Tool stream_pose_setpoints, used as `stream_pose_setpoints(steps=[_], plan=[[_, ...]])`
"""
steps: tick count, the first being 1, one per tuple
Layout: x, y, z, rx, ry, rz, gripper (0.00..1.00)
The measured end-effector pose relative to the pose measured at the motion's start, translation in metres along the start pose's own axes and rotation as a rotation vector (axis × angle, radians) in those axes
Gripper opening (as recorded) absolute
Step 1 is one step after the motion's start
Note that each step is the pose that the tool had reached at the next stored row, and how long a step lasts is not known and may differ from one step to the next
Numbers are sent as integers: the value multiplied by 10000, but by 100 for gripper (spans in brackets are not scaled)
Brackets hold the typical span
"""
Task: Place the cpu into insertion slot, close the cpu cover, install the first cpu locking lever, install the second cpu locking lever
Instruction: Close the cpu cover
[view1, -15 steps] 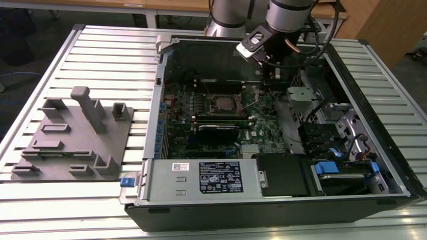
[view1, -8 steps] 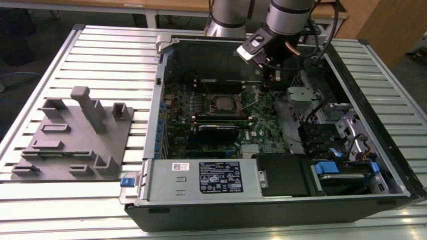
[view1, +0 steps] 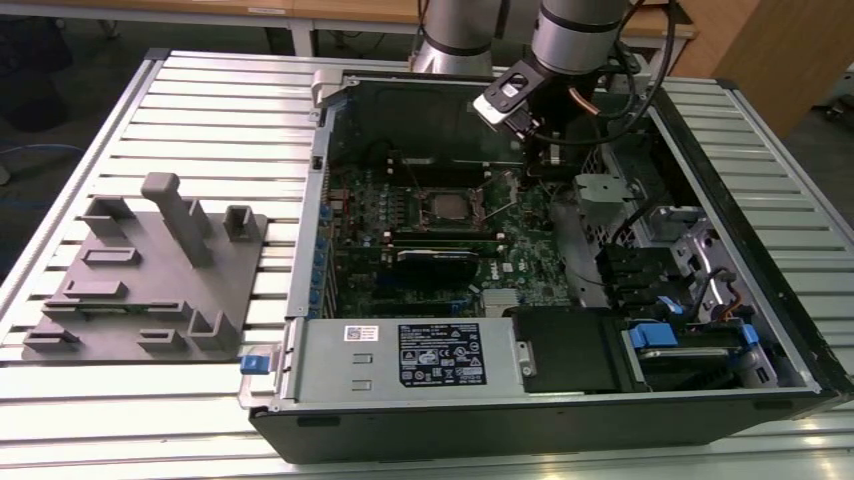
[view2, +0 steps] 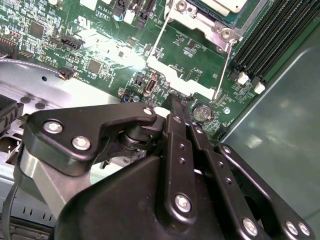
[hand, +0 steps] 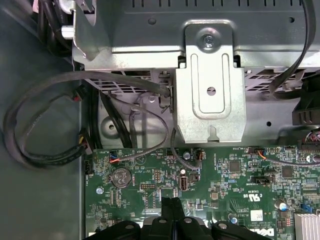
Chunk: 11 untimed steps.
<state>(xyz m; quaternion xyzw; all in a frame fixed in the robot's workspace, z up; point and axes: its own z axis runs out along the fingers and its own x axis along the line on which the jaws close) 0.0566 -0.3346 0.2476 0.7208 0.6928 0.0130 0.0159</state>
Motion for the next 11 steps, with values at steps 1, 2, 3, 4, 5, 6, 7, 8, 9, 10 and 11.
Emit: stream_pose_setpoints(steps=[1,2,3,4,5,6,7,8,9,10,11], plan=[[0,1,2,45,1,-2,10],[0,1,2,79,-1,-2,10],[0,1,2,78,-1,-1,10],[0,1,2,79,-2,-1,10],[0,1,2,79,-2,-1,10],[0,1,2,79,-2,-1,10],[0,1,2,79,-2,0,10],[0,1,4,79,1,-1,10],[0,1,5,80,0,0,10],[1,1,10,79,4,0,10],[1,0,16,79,3,0,10]])
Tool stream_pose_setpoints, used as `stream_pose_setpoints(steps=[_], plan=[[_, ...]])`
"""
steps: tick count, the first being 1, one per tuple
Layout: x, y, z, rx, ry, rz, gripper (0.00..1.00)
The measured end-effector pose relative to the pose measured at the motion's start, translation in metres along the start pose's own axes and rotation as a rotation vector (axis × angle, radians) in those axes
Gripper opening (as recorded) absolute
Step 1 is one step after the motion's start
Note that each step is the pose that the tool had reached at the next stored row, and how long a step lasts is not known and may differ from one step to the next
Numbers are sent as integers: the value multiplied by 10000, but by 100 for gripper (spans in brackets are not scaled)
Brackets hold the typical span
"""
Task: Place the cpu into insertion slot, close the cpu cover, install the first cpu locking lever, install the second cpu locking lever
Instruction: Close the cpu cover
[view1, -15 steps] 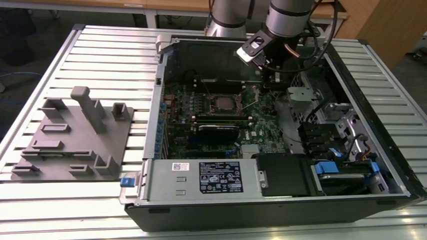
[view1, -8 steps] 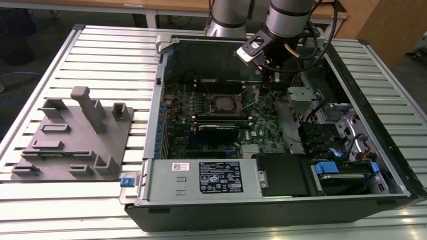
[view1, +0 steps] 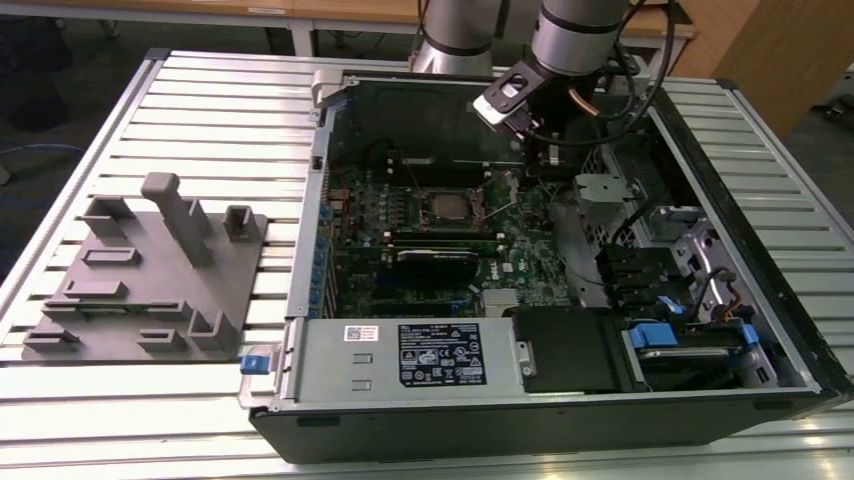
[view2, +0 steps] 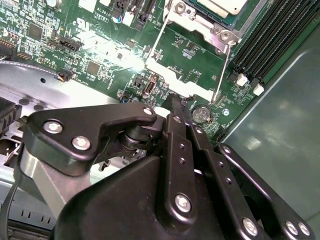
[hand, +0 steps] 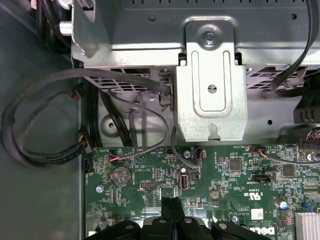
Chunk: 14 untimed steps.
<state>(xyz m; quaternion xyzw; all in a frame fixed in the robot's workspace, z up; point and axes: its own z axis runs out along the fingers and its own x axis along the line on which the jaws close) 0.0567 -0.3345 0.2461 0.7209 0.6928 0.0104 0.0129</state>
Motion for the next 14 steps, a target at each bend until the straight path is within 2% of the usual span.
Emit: stream_pose_setpoints(steps=[6,9,11,14], plan=[[-1,-1,15,0,-3,0,10],[-1,-23,19,1,25,6,10],[-5,-118,16,-7,30,30,10],[-8,-179,14,-27,32,42,10]])
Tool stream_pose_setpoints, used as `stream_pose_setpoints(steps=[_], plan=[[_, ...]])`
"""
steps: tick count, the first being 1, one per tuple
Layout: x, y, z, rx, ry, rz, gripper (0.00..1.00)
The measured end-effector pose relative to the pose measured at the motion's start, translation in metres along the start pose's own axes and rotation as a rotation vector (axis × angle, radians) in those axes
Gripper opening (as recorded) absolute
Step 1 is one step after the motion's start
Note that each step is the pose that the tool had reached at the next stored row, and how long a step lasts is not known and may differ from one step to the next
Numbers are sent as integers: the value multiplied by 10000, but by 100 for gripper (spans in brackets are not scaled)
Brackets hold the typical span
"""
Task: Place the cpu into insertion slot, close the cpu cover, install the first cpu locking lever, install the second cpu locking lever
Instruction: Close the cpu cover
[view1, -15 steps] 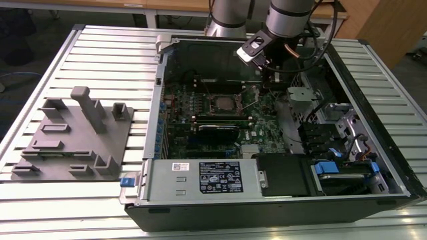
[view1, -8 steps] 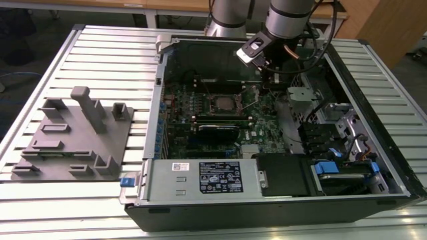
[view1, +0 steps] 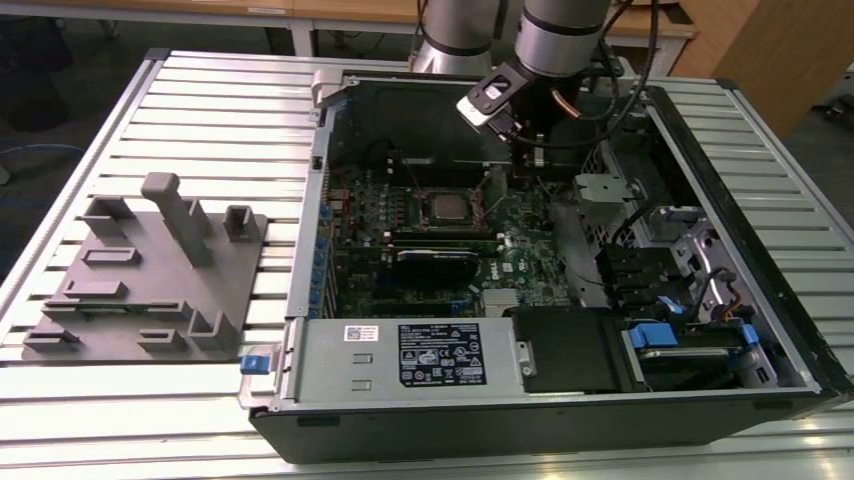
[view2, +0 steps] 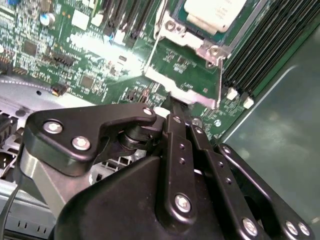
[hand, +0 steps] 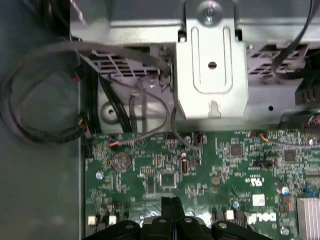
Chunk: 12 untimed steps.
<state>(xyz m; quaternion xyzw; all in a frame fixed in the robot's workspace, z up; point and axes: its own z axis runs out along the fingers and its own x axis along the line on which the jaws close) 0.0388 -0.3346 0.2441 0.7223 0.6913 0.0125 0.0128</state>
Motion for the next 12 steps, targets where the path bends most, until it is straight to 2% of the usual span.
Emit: stream_pose_setpoints(steps=[7,12], plan=[[-9,-202,-5,-59,39,33,10],[-15,-345,-6,-63,59,70,10]])
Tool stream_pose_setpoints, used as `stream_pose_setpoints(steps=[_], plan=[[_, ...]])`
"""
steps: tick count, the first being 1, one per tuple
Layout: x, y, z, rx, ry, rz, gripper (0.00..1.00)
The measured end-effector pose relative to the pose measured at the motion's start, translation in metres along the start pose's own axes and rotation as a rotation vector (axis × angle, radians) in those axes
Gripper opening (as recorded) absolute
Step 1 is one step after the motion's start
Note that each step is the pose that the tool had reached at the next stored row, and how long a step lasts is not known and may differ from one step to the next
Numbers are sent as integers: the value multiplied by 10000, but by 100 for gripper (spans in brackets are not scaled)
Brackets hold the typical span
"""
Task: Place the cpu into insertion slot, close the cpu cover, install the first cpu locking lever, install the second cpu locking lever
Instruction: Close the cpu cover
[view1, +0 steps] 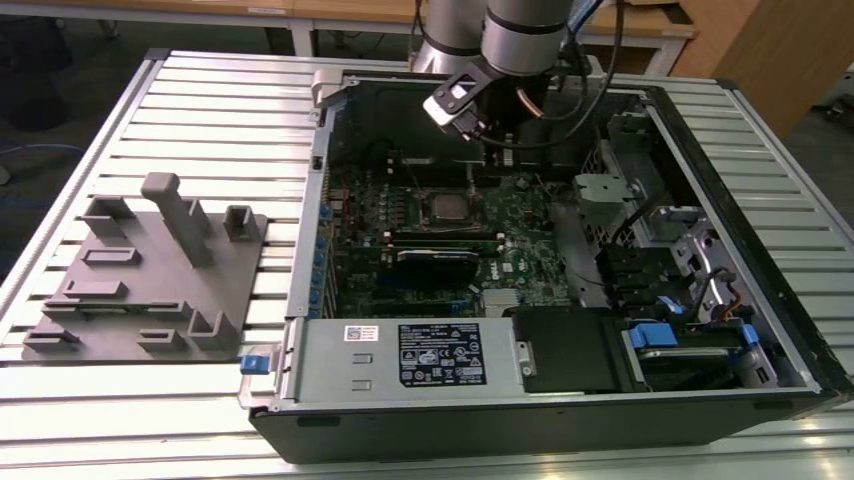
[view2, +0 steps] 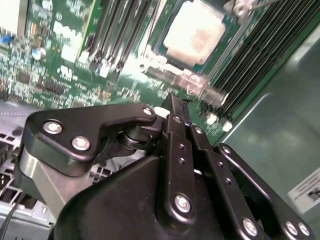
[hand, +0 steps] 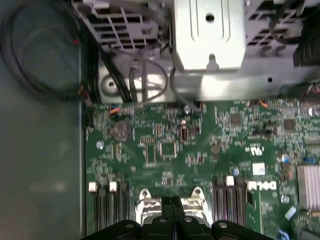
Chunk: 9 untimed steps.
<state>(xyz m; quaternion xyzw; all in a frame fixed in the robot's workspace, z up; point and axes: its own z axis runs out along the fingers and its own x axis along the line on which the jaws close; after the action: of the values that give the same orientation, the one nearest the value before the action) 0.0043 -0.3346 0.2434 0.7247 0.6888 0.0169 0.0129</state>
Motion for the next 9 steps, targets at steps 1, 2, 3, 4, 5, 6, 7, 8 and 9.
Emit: stream_pose_setpoints(steps=[1,2,3,4,5,6,7,8,9], plan=[[-1,-21,0,0,6,5,10],[-1,-35,1,0,14,8,10],[-2,-45,1,0,17,12,10],[-2,-47,1,0,18,13,10],[-2,-47,1,0,18,12,10],[-2,-48,1,0,17,12,10],[-2,-48,1,0,18,13,10],[-2,-48,1,0,18,13,10],[-2,-48,1,0,18,13,10]])
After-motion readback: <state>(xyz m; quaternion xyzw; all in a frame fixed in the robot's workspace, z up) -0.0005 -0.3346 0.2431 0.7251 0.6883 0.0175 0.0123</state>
